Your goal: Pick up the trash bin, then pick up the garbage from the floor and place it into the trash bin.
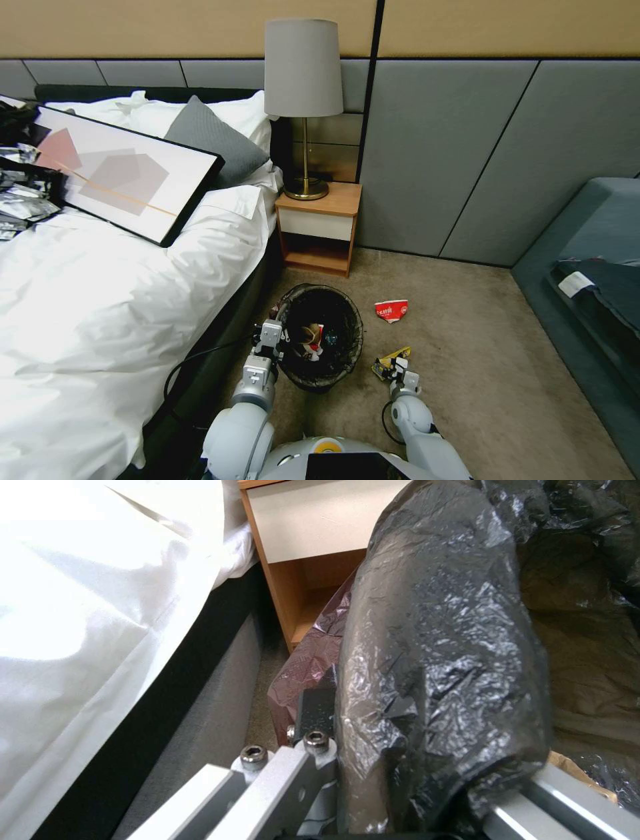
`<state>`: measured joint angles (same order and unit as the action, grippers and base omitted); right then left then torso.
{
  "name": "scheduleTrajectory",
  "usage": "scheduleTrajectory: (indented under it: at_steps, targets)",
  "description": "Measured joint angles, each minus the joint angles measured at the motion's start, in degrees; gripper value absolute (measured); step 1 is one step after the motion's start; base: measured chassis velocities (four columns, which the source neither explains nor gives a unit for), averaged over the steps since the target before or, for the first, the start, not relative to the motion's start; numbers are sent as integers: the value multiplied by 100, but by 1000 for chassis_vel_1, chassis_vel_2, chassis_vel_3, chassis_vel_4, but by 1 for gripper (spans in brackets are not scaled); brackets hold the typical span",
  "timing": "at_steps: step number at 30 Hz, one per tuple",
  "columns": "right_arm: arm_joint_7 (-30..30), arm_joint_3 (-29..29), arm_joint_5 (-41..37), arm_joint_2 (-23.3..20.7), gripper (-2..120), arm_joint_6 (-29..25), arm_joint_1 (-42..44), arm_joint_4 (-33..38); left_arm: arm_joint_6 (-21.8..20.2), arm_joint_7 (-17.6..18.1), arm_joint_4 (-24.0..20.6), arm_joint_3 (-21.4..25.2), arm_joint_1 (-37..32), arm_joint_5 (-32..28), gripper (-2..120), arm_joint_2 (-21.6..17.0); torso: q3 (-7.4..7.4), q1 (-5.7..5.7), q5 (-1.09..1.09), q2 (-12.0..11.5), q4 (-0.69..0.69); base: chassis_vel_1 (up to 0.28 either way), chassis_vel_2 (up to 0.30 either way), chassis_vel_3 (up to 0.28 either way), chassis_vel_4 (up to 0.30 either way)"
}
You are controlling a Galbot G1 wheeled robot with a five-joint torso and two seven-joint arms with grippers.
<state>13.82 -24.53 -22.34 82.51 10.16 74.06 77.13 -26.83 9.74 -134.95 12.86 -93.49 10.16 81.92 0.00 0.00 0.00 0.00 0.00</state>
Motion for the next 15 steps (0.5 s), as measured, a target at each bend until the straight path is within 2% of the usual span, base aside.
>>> scheduleTrajectory:
  at_steps: [7, 15]
  targets:
    - [-55, -42, 8, -39, 81, -122, 7, -66, 0, 1, 2, 3, 8, -1, 1, -3, 0, 0, 0, 0, 0, 0, 0, 0, 0]
    - [-133, -101, 65, -85, 46, -278, 17, -121, 0, 2, 10, -15, -5, 4, 1, 0, 0, 0, 0, 0, 0, 0, 0, 0, 0]
